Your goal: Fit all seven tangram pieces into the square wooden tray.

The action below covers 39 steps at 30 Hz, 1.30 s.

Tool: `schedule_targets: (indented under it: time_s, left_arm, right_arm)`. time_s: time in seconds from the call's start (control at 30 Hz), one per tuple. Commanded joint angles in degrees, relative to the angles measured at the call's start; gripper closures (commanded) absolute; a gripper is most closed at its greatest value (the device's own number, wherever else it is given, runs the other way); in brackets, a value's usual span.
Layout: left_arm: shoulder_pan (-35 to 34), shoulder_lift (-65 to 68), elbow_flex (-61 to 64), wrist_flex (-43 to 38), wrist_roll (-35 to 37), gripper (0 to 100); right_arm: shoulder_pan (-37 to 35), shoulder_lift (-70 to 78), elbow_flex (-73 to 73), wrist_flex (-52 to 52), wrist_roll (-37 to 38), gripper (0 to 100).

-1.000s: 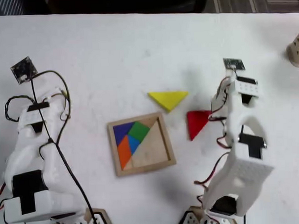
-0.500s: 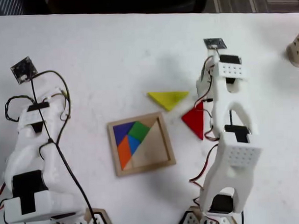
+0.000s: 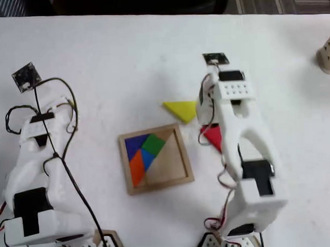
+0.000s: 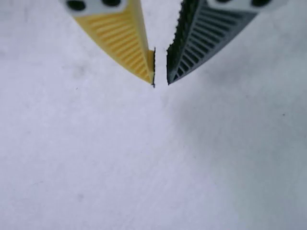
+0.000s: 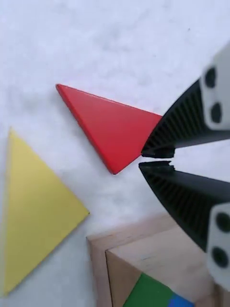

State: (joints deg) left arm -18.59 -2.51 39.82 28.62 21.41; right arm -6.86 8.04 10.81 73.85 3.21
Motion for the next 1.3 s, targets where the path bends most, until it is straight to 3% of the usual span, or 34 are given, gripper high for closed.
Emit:
schedule_targets:
  time_s: [0.0, 0.17, 0.27, 0.53, 0.83, 1.03, 1.27]
  left_arm:
    - [0.7, -2.7, -0.2, -1.9, 0.4, 92]
    - [0.7, -2.7, -0.2, -1.9, 0.4, 92]
    - [0.7, -2.7, -0.2, -1.9, 0.4, 92]
    - [0.7, -2.7, -0.2, -1.9, 0.4, 92]
    - [0.7, -2.7, -0.2, -1.9, 0.4, 92]
    - [0.7, -2.7, -0.2, -1.9, 0.4, 92]
    - [0.7, -2.7, -0.2, -1.9, 0.4, 92]
  right_arm:
    - [-0.9, -5.2, 5.6, -6.2, -1.4, 90.6]
    - [-1.7, -2.1, 5.7, -6.9, -1.3, 70.5]
    - [-3.9, 0.2, 4.3, -6.8, -1.3, 65.7]
    - [-3.5, 8.7, -2.8, -6.8, -7.3, 65.8]
    - [-2.0, 13.5, -7.4, -6.4, -7.5, 66.3]
    - [-1.9, 14.1, -7.2, -6.4, -7.5, 80.3]
    - [-1.2, 14.2, -6.7, -5.3, -6.9, 81.7]
